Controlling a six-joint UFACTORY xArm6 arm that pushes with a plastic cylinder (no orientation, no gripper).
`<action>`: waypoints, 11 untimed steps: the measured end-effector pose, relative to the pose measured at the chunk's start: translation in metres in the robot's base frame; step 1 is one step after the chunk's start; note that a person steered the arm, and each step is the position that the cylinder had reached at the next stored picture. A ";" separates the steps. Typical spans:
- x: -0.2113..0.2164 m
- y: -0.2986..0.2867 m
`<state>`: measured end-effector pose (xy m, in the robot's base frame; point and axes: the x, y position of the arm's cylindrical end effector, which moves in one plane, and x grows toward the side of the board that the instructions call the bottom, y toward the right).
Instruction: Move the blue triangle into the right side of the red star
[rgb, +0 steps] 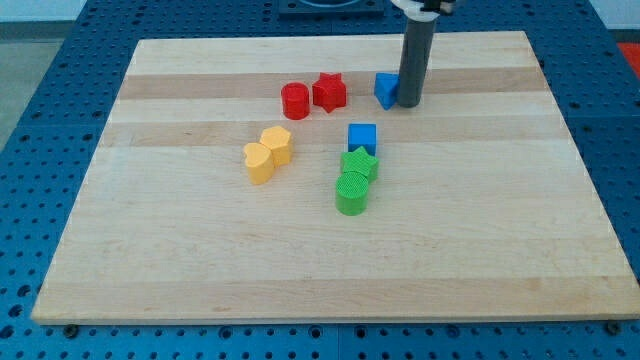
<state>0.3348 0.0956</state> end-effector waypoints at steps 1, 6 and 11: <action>0.000 -0.007; -0.025 0.009; -0.016 -0.042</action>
